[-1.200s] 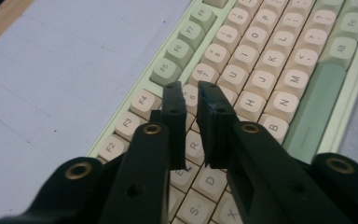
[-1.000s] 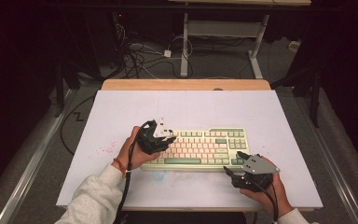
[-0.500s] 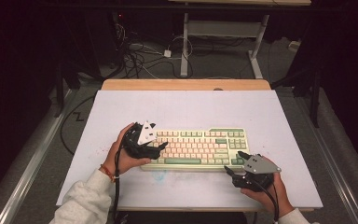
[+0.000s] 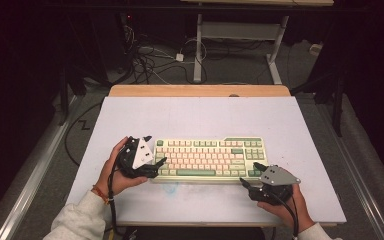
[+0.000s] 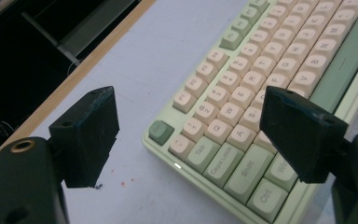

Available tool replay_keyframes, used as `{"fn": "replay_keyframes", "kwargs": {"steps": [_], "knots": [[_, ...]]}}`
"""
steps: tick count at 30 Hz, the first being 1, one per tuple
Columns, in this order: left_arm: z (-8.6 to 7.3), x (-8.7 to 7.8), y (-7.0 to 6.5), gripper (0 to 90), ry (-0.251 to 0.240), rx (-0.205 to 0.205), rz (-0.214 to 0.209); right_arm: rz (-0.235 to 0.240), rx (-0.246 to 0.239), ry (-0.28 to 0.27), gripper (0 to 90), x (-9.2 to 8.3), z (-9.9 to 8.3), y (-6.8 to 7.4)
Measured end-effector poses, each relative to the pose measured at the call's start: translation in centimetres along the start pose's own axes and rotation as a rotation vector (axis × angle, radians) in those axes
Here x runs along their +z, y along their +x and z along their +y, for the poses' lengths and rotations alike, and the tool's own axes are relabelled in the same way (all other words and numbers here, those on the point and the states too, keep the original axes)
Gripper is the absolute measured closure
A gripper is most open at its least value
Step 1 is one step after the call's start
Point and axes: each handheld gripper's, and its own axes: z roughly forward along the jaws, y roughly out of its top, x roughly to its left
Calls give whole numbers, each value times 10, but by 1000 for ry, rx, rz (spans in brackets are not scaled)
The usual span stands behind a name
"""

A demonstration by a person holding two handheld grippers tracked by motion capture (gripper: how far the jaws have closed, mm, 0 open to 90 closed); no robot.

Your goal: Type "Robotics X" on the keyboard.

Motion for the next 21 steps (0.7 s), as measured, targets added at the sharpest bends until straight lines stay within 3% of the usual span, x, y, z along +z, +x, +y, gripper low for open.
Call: {"fn": "replay_keyframes", "kwargs": {"steps": [5, 8, 11, 16, 21], "knots": [[-16, -6, -2, 186, 15, -30, 12, 5, 11, -7, 352, -1, 2, -3], [-25, -8, -4, 184, 24, -63, -8, 1, 7, -15, 365, -2, 5, -6], [-31, -10, -10, 181, 42, -45, -4, 0, 16, -19, 391, -3, 9, -11], [-41, -15, -14, 181, 57, -56, -10, 7, 31, -22, 472, -1, 18, -16], [-53, -19, -13, 181, 84, -72, -9, 50, 33, -10, 613, 5, 27, -18]]}}
